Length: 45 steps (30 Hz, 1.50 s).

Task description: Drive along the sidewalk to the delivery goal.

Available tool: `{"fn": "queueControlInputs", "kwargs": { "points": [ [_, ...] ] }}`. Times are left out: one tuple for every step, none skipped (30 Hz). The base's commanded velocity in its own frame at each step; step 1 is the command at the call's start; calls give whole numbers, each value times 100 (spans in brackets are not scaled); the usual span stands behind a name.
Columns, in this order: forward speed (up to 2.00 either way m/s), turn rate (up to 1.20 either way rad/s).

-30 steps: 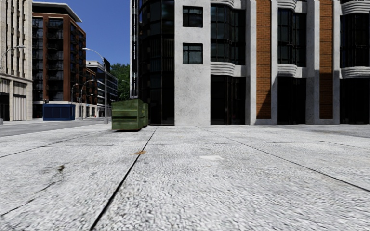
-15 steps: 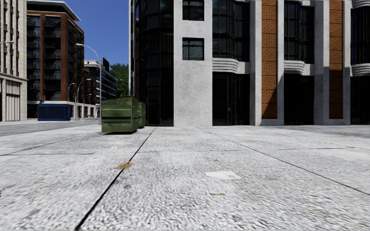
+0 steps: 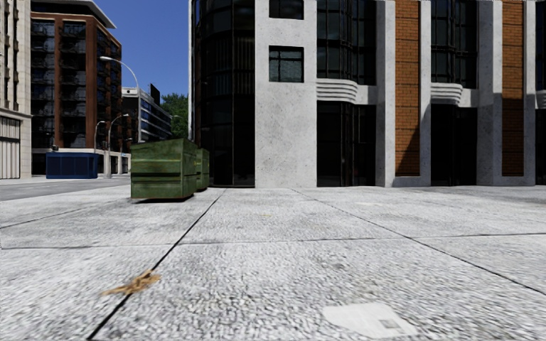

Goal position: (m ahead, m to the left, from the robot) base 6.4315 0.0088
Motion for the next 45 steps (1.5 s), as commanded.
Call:
{"fn": "queueControlInputs", "kwargs": {
  "points": [
    [200,0],
    [200,0],
    [200,0],
    [200,0],
    [200,0],
    [200,0],
    [200,0],
    [200,0],
    [200,0],
    [200,0],
    [200,0],
    [200,0],
    [200,0],
    [200,0],
    [200,0],
    [200,0],
    [200,0],
    [200,0],
    [200,0],
    [200,0],
    [200,0],
    [200,0],
    [200,0],
    [200,0],
    [200,0],
    [200,0],
    [200,0],
    [200,0],
    [200,0],
    [200,0],
    [200,0],
    [200,0],
    [200,0],
    [200,0],
    [200,0],
    [200,0],
    [200,0],
    [200,0],
    [200,0],
    [200,0],
    [200,0],
    [200,0],
    [200,0],
    [200,0],
    [200,0]
  ]
}}
